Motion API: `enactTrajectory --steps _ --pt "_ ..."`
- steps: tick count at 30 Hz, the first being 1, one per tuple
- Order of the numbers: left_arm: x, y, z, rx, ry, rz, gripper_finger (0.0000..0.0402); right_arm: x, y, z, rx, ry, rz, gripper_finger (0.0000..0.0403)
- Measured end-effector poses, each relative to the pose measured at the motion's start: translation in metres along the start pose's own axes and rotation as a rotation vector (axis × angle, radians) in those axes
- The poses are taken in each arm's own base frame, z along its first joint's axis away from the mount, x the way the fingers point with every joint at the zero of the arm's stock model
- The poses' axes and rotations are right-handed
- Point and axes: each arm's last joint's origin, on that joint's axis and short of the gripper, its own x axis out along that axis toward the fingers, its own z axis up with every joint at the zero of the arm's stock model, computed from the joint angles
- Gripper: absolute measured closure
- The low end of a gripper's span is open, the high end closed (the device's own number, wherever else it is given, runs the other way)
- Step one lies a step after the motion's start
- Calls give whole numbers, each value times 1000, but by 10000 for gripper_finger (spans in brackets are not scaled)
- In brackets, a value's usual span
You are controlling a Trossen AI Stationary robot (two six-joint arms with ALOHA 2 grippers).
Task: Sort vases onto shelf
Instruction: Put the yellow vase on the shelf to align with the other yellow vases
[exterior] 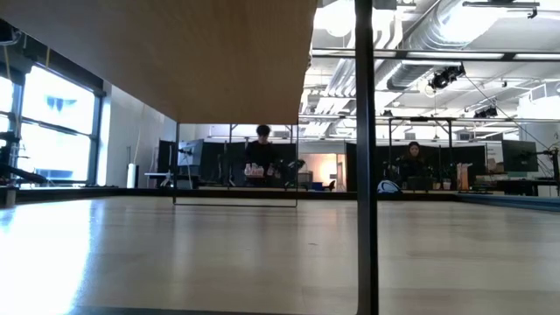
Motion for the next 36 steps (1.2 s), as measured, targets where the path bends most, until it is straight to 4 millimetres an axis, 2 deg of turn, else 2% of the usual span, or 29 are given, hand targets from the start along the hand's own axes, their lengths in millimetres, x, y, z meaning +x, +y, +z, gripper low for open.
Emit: enactTrajectory --steps 4,10,19,23,28,36 --pt "16 -8 -6 -2 95 8 401 0 0 0 -1 -1 0 403" --pt "50 -22 -21 34 260 63 402 0 0 1 -31 -3 -1 403" --pt "98 -32 -45 69 384 201 391 1 0 1 -113 -4 -2 403" --pt "111 -35 -48 47 388 210 361 1 0 1 -160 -4 -2 403" --pt "120 -44 -51 38 366 154 306 1 0 1 -227 -4 -2 403" --pt "132 -49 -66 14 395 188 227 0 0 1 -273 -27 -6 403"
